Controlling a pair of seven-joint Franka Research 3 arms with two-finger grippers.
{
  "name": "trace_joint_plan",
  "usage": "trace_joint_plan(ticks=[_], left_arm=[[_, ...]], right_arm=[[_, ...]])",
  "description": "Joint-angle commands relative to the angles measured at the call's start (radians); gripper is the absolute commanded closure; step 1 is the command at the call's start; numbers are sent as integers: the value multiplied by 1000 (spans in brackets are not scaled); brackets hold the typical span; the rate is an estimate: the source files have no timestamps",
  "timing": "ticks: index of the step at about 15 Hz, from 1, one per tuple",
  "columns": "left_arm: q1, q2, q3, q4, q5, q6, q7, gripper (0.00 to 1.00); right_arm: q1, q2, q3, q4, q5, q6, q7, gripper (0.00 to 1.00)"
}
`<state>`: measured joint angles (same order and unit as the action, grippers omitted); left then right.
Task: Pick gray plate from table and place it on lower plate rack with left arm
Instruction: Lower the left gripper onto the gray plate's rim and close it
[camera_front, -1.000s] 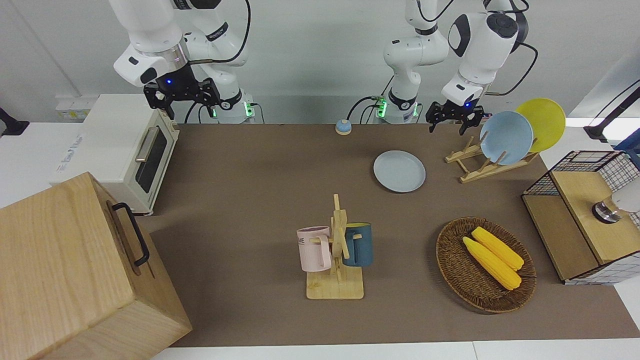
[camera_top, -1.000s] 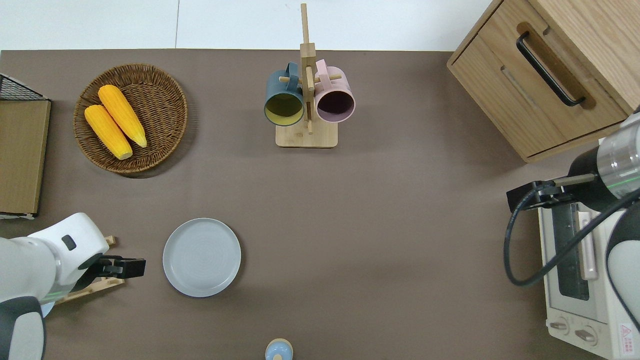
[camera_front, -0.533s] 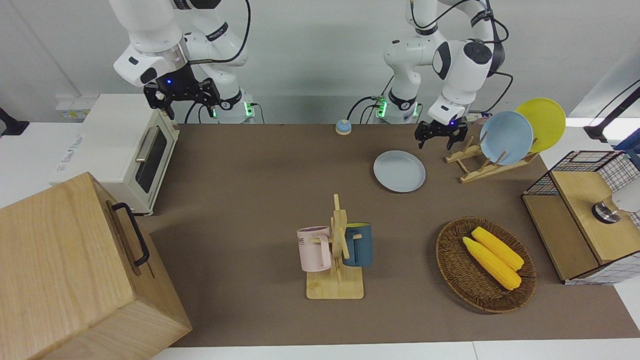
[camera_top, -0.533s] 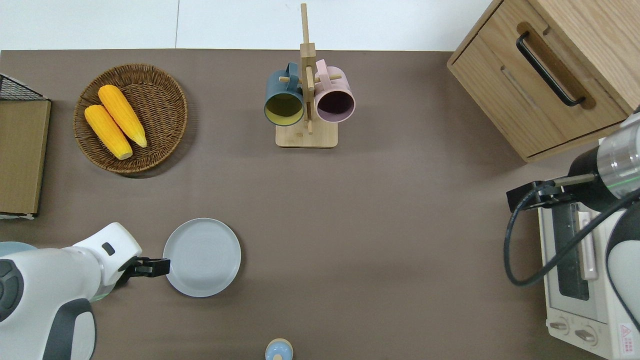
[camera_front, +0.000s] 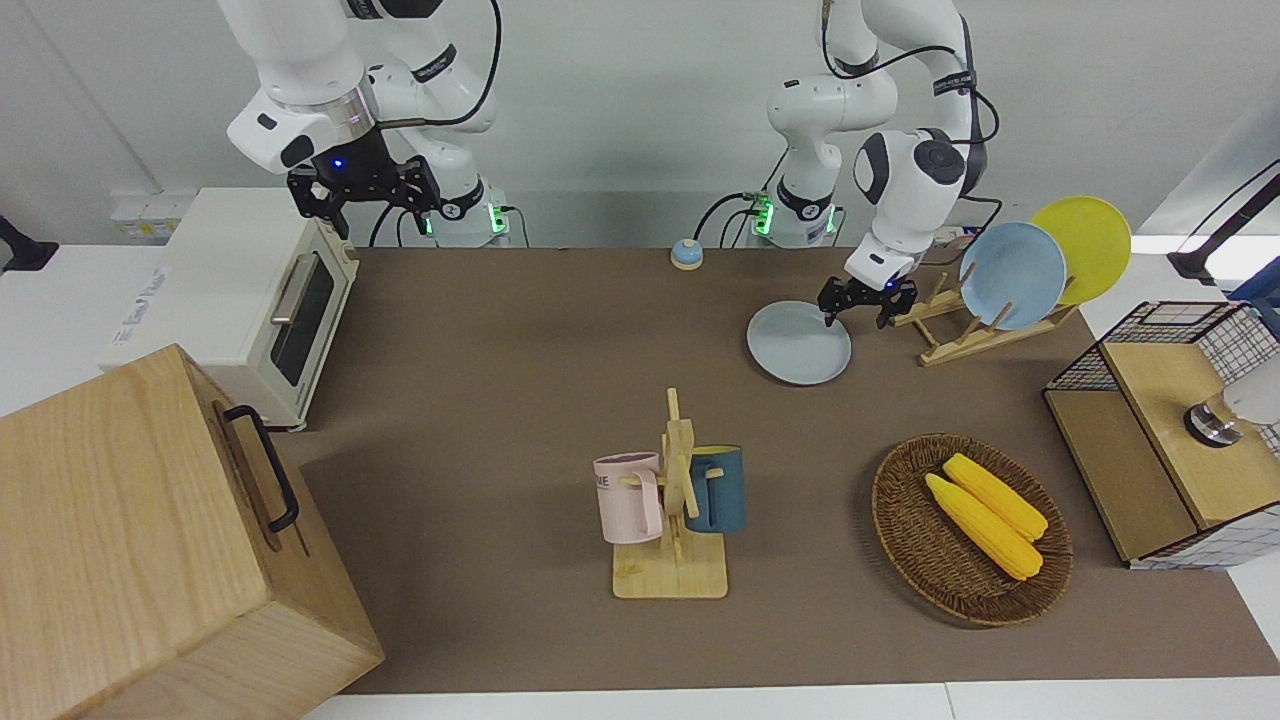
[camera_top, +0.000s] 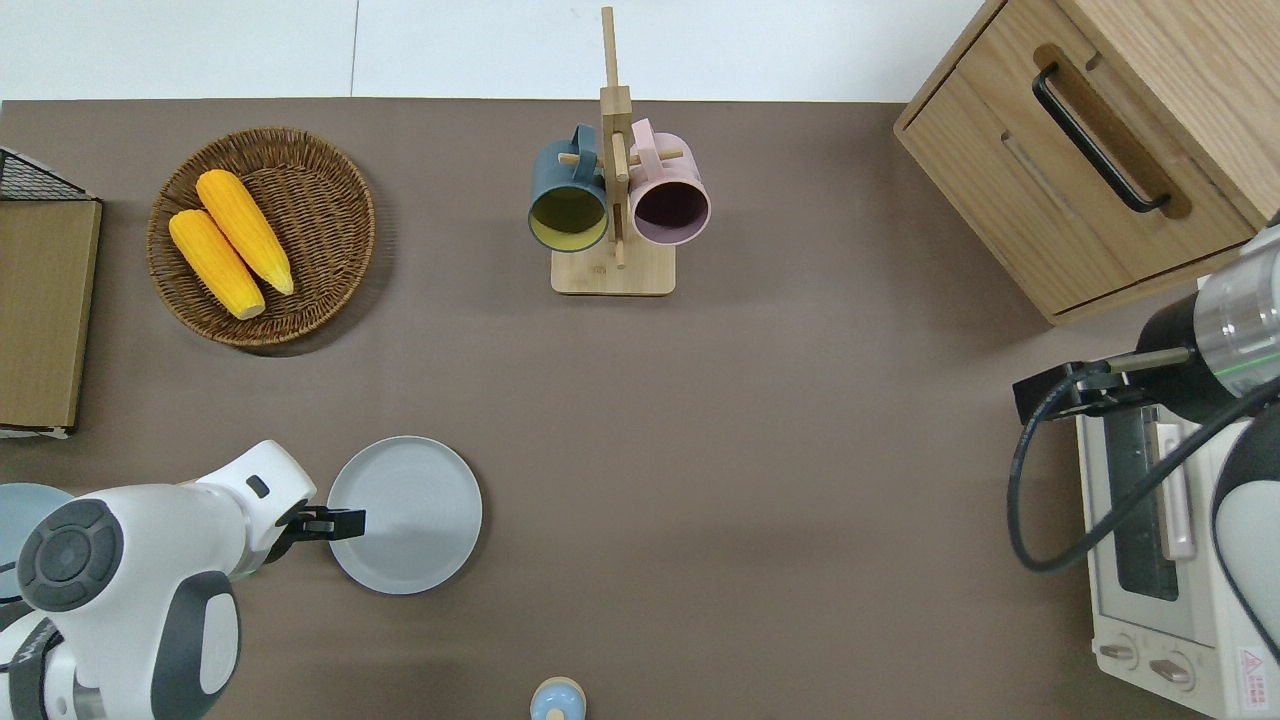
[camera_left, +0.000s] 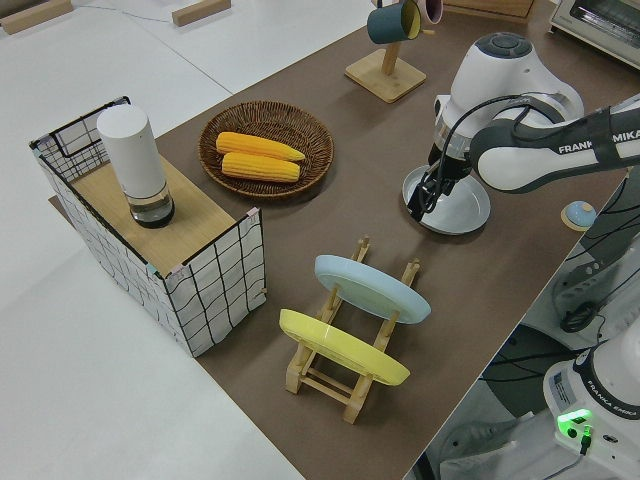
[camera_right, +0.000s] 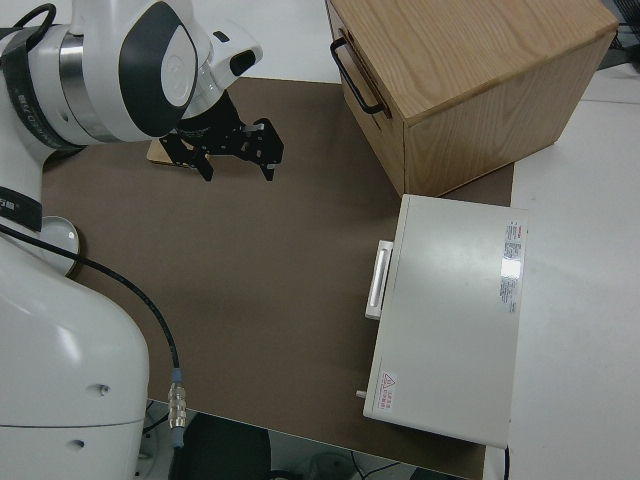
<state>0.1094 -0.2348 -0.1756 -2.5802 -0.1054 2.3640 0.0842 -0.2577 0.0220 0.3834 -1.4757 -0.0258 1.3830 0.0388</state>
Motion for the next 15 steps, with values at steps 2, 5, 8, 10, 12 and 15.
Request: trace_joint_plan(ticks=[2, 5, 8, 10, 12, 15], left_arm=[[-11, 49, 4, -34, -13, 84, -9, 9], [-11, 72, 4, -35, -13, 95, -9, 9], [-11, 86, 4, -34, -13, 95, -9, 9], [-11, 91, 2, -34, -13, 95, -9, 13], [-19, 101, 4, -32, -13, 96, -9, 15], [-19, 103, 4, -32, -13, 101, -9, 167]], right_arm=[[-25, -2, 20, 8, -6, -12, 12, 17], [-25, -2, 22, 8, -6, -12, 12, 17], [-25, -2, 22, 8, -6, -12, 12, 17], [-25, -2, 22, 8, -6, -12, 12, 17], [-25, -2, 22, 8, -6, -12, 12, 17], [-25, -2, 22, 8, -6, -12, 12, 17]])
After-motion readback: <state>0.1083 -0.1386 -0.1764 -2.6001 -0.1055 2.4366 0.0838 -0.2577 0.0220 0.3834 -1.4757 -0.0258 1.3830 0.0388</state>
